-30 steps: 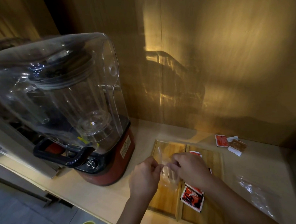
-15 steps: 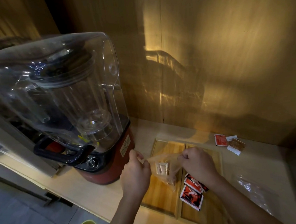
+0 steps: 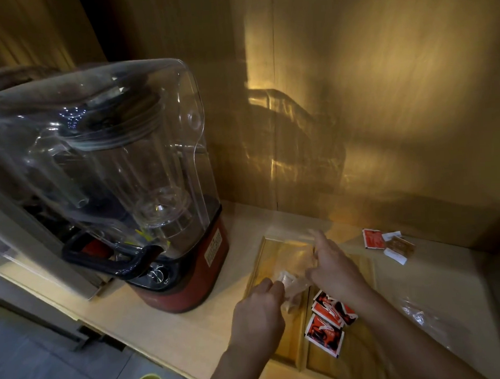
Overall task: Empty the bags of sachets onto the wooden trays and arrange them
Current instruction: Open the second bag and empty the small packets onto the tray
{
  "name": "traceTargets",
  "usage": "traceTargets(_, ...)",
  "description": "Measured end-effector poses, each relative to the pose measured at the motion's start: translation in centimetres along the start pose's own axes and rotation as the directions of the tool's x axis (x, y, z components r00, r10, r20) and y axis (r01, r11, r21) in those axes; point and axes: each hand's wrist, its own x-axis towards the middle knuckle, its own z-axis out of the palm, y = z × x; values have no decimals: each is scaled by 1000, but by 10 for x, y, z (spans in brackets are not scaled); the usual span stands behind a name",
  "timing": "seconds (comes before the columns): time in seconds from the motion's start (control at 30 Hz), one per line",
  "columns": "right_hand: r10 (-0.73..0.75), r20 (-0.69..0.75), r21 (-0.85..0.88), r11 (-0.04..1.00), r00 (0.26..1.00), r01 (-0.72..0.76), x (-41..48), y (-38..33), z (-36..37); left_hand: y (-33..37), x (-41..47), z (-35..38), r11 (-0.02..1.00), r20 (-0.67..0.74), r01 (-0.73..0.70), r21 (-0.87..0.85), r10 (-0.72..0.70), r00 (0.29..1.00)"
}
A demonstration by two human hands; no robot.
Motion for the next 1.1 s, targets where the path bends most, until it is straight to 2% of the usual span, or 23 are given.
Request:
traceTargets(0.13, -73, -28, -82, 994, 997, 70, 7, -1, -9, -18, 4, -8, 986, -76, -163, 27, 165, 983)
traceTargets(0.23, -77, -57, -109, 992, 995, 70, 11, -5, -14, -36, 7, -19, 984, -162, -163, -74, 150, 975)
traceTargets(0.33, -100, 54, -70, 992, 994, 103, 10, -13, -26, -48, 11, -37, 959, -176, -199, -200, 164, 971)
traceTargets(0.4, -106, 209, -24, 993, 972, 114, 8, -22, -35, -54, 15, -49, 943, -128, -198, -268, 169, 977)
traceTargets(0.47, -67, 351, 40, 998, 934, 57, 11, -28, -40, -60, 22, -57, 925, -56, -145, -352, 134, 989)
traceTargets(0.57, 8, 487, 58, 997, 873, -41, 25, -31, -39, -69, 41, -58, 856, 129, 25, -516, 49, 990)
traceTargets(0.63, 57, 520, 66, 992, 852, -107, 33, -29, -31, -75, 56, -51, 805, 240, 133, -579, 12, 971)
traceTargets(0.73, 138, 428, 164, 960, 893, -227, 45, -21, -12, -85, 77, -32, 799, 277, 211, -564, -58, 959)
traceTargets(0.83, 211, 288, 295, 908, 934, -296, 53, -15, 7, -92, 89, -17, 733, 270, 272, -624, -125, 955)
traceTargets(1.0, 310, 107, 491, 810, 945, -322, 56, -4, 33, -94, 93, 3, 530, 300, 369, -763, -216, 929)
traceTargets(1.1, 366, -4, 537, 786, 931, -307, 46, 3, 51, -94, 87, 14, 483, 294, 381, -789, -249, 923)
